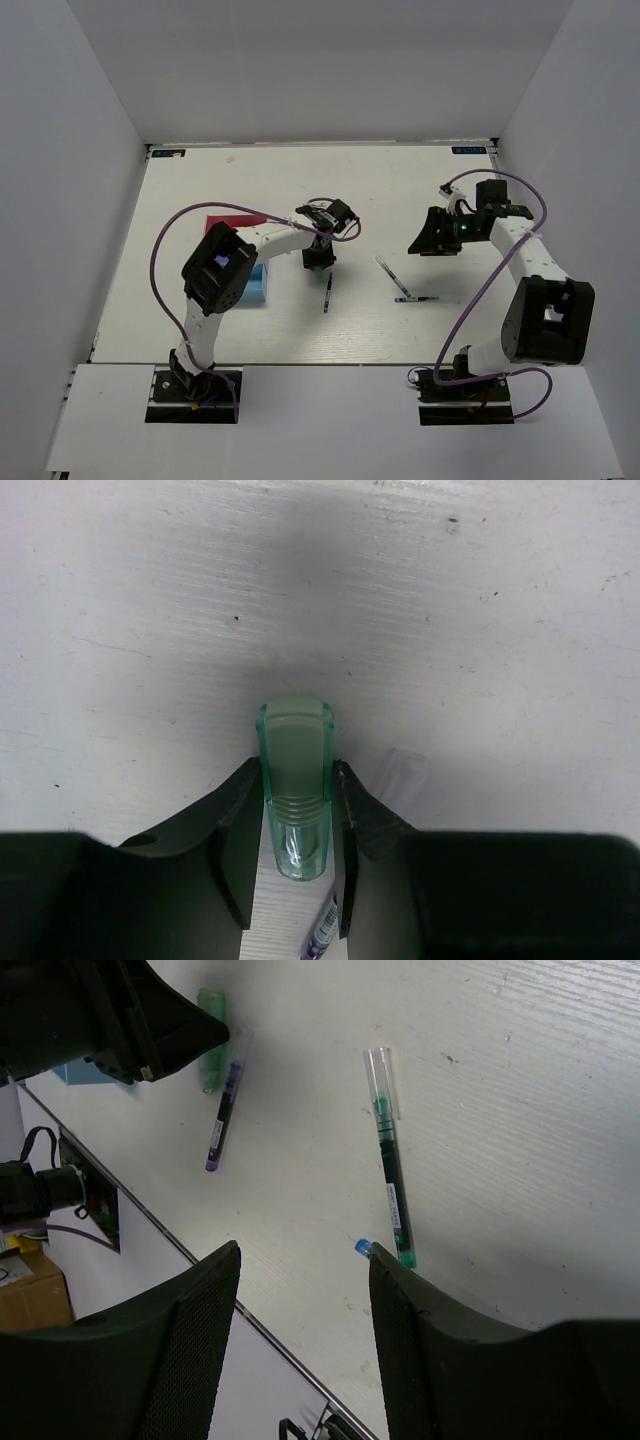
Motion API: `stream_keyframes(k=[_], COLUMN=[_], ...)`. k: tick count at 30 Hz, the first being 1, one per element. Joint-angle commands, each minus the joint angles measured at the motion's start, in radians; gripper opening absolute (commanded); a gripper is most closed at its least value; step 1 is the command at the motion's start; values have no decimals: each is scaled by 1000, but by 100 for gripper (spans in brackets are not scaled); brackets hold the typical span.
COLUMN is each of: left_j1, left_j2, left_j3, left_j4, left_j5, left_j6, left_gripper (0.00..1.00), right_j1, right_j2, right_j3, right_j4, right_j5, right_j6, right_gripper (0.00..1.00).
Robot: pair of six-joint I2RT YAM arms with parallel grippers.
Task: Sort the stationery into containers
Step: Pick up the stationery from the center of the board, then place the stationery in the storage box.
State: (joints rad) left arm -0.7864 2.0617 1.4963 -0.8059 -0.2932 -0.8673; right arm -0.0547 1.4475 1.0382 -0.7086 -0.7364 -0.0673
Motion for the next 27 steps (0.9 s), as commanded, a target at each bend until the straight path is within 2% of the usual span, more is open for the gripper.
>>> stream_keyframes(k=[1,3,5,7,8,9,10,11,12,16,22,25,27], left_j1=[-5,-5,-13,-25,-27,-27,-19,-7,4,71,173,223,248], left_j2=[-2,-28,-90,-130,-190,-208,-228,-291,-311,-441,-561,-581,-575], left_j3=[-61,-56,-47,-30,-16,-11,-18,-25,-37,-120,-235,-288,-292], left_j4=[-10,-22,-27,-33,-65,-76,-93,-102,-96,-56,-49,-24,-27], left_j5=[-24,-24,-49,-105,-156,-217,-243,-314,-325,-319,-368,-357,-357], left_j6=[-21,-18,5,19,11,-10,-16,-25,-62,-98,-240,-249,-242], left_gripper=[16,3,0,0,0,0,0,0,0,0,0,0,0], right_j1=[-7,-8,-8,-7,-8,-8,-8,-8,-8,-7,-7,-8,-7], right_j2=[-2,-4,-4,-4,-7,-1,-1,1,2,5,10,11,11], right_j3=[37,37,37,34,33,33,33,33,33,33,28,29,32], right_j4=[-19,-17,-19,-19,-17,-20,-20,-20,-26,-28,-28,-29,-28], right_j5=[-35,-37,-38,-46,-53,-70,-81,-81,-90,-103,-118,-126,-130], right_j6=[-11,-11,-11,-14,-22,-26,-31,-32,-32,-37,-39,-43,-45], right_gripper=[58,58,58,50,41,20,11,4,0,0,0,0,10])
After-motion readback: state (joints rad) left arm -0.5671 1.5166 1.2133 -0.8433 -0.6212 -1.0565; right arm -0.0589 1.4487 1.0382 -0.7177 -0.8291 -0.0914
